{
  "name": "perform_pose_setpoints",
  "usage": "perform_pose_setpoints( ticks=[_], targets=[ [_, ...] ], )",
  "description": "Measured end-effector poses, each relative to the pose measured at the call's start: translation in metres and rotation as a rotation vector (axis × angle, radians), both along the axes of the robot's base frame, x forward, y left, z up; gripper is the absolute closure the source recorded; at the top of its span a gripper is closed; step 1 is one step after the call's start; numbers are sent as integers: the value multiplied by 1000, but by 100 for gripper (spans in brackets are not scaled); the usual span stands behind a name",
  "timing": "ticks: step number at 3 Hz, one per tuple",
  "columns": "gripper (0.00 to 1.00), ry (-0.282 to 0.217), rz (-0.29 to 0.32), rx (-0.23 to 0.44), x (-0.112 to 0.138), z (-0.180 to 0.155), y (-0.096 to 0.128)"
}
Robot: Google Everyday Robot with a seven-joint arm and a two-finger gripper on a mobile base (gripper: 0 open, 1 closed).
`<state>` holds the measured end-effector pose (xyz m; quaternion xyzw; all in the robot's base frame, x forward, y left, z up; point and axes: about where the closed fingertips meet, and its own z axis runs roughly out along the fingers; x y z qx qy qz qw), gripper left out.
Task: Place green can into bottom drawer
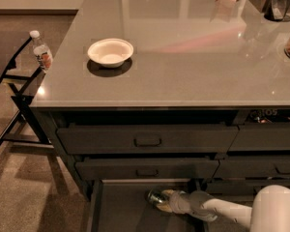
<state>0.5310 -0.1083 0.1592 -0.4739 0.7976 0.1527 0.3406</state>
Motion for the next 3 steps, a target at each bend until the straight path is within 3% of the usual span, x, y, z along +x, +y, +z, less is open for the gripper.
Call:
perform_pose_setpoints(
  ticks=[1, 3],
  targets=[
    [82, 0, 0, -1, 0, 0, 0],
    [35, 0, 0, -1, 0, 0, 0]
  ],
)
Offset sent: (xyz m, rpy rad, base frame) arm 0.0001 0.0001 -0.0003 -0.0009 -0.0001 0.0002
